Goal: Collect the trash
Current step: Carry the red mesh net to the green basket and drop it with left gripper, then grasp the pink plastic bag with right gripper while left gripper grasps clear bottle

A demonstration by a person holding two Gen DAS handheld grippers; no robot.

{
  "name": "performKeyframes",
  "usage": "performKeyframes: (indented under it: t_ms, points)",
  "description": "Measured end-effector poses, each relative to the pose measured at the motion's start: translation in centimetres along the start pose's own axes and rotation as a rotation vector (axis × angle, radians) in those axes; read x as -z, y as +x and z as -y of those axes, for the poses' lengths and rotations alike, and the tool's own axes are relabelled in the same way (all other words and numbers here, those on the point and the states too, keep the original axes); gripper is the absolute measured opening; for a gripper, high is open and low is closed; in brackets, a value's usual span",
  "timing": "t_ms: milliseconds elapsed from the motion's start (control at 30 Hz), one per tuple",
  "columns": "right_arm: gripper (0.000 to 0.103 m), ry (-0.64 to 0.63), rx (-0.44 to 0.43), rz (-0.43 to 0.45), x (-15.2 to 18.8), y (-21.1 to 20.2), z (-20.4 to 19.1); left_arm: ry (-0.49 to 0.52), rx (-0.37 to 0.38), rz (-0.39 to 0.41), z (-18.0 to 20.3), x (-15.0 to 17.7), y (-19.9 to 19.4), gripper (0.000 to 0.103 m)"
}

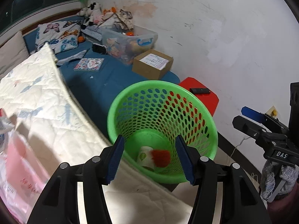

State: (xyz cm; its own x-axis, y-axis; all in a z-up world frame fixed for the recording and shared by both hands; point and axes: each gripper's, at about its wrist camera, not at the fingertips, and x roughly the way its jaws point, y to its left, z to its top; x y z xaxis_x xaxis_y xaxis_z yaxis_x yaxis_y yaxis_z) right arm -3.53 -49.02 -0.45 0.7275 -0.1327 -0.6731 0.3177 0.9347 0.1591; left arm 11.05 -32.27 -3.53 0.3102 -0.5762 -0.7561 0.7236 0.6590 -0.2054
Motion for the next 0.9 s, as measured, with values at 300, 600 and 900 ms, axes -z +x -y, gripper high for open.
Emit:
performKeyframes:
  t_ms: [300, 600, 900]
  points:
    - [0.086, -0.01, -0.075, -0.009, -0.7, 0.5, -2.3, -0.061, -0.151, 0.073, -2.1, 2.1, -5.2, 0.055]
    - [0.088, -0.101, -0.209, -0.036, -1.7, 2.5, -8.2, -0.246, -0.327, 0.112, -7.3, 5.6, -10.4, 0.055]
    - [0.093, -0.176, -0.402, -0.104, -2.0, 5.2, -15.6, -0.423, -0.471, 0.129, -12.3, 10.0, -14.4, 0.06]
